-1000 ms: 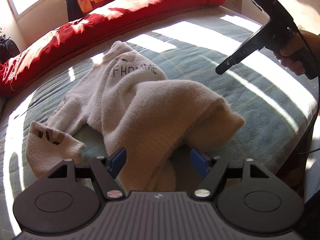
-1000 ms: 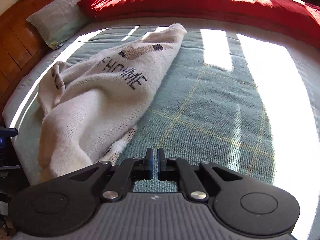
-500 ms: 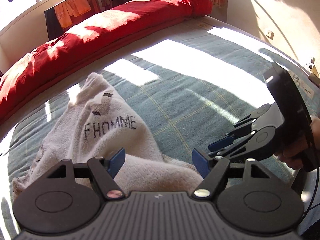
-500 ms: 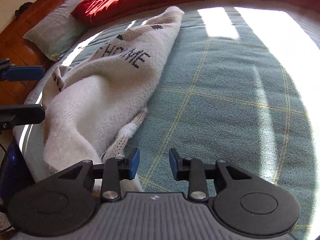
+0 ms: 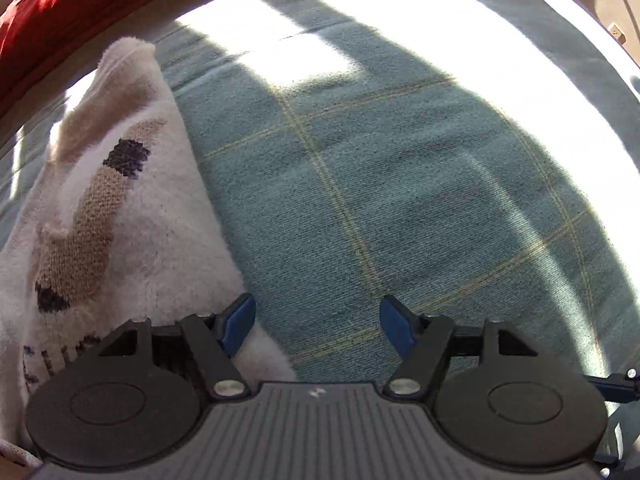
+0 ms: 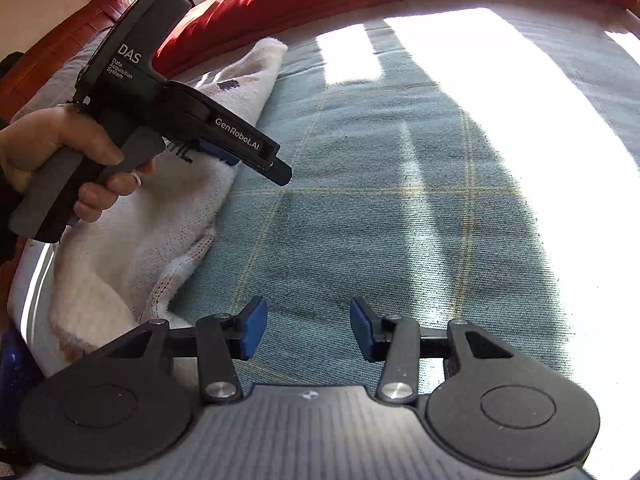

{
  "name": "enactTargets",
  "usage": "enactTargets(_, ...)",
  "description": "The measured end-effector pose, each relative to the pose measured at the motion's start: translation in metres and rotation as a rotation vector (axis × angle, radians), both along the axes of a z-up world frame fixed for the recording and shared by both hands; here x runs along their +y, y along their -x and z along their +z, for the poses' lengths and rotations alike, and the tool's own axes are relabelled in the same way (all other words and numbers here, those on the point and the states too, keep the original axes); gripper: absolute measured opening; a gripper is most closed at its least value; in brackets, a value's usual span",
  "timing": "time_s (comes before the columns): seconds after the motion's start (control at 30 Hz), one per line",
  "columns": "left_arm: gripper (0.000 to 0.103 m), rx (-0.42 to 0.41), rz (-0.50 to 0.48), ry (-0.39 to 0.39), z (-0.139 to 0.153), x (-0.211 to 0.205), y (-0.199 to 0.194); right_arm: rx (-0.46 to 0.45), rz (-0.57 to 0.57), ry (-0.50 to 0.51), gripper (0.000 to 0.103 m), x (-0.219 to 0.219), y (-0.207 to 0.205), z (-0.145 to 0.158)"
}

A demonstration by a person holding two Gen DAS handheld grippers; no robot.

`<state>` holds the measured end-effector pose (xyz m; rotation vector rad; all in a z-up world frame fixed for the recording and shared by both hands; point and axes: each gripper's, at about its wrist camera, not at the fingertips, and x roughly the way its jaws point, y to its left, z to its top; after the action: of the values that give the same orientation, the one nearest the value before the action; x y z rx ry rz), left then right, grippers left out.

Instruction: Fold clothes

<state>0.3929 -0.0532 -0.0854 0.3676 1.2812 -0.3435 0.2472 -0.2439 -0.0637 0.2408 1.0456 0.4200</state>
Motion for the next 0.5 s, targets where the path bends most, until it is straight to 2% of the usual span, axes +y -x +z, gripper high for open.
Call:
enactTargets(0.07, 0.046, -0.033, 0.003, -0.003, 0.006, 0.022, 0.003, -0.009, -0.004, 0.008, 0.053, -0.002, -0.004, 0.002)
enactTargets(0.17, 0.04, -0.073, 0.055, 0.01, 0.023, 0.06, 0.003, -0.022, 0.0, 0.016, 0.053, 0.001, -0.012, 0.004)
enactTargets(0.23, 0.033, -0.094, 0.073, -0.013, 0.028, 0.081, 0.004, -0.029, 0.009, 0.023, 0.053, 0.007, -0.018, 0.006)
enactTargets(0.5, 0.032, -0.159, 0.113, -0.092, 0.028, 0.149, 0.013, -0.043, 0.082, 0.024, 0.053, 0.044, -0.033, 0.014)
